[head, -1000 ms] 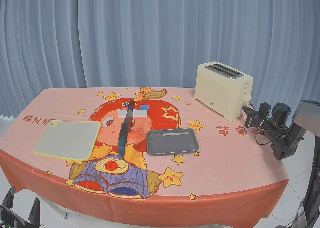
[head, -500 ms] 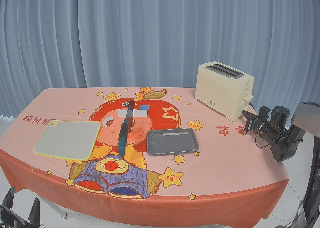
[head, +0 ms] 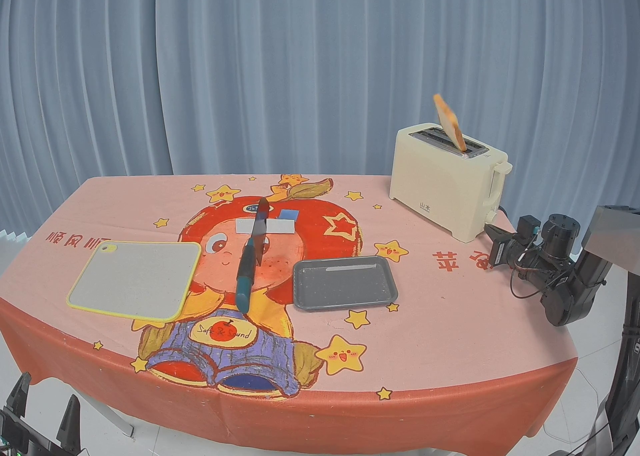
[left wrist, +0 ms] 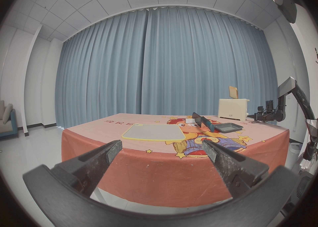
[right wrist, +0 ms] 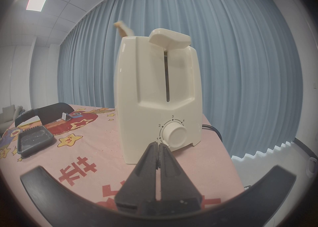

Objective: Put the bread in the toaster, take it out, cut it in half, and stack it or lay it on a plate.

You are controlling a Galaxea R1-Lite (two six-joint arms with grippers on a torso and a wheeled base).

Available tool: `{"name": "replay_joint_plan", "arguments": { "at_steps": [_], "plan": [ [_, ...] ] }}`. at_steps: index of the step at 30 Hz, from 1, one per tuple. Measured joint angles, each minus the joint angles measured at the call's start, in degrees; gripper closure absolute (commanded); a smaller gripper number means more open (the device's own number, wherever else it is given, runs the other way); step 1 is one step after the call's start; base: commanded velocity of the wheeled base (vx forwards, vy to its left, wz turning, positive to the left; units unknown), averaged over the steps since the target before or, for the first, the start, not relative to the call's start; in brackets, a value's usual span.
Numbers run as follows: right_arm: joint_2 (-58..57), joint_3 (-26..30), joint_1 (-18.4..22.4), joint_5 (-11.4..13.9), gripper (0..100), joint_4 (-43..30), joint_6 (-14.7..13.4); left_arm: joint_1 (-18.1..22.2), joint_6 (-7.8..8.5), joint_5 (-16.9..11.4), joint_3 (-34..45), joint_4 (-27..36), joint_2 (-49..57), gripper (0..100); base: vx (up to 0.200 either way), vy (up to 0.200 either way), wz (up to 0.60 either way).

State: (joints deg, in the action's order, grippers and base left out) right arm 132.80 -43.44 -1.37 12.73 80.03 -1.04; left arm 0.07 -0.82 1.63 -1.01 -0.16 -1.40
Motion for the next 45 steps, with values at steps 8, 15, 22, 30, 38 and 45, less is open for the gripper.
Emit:
{"name": "replay_joint_plan", "arguments": {
  "at_steps": [8, 15, 22, 30, 38, 45],
  "plan": [
    [-0.2, 0.4, -0.1, 0.1, 100, 0.2, 0.1, 0.0, -0.02, 0.0, 0.0, 0.0, 0.0, 0, 0.0, 0.0, 0.0],
    [-0.3, 0.6, -0.1, 0.1, 100, 0.2, 0.2, 0.0, 0.0, 0.0, 0.0, 0.0, 0.0, 0, 0.0, 0.0, 0.0],
    [-0.5, 1.2, -0.3, 0.1, 100, 0.3, 0.5, 0.0, 0.02, 0.0, 0.0, 0.0, 0.0, 0, 0.0, 0.0, 0.0],
    [-3.1, 4.0, -1.4, 0.1, 100, 0.3, 0.5, 0.0, 0.0, 0.0, 0.0, 0.0, 0.0, 0, 0.0, 0.0, 0.0],
    [-8.8, 8.4, -4.1, 0.1, 100, 0.3, 0.2, 0.0, 0.0, 0.0, 0.0, 0.0, 0.0, 0, 0.0, 0.0, 0.0],
    [-15.8, 13.4, -7.7, 0.1, 100, 0.2, 0.2, 0.0, 0.0, 0.0, 0.0, 0.0, 0.0, 0, 0.0, 0.0, 0.0]
  ]
}}
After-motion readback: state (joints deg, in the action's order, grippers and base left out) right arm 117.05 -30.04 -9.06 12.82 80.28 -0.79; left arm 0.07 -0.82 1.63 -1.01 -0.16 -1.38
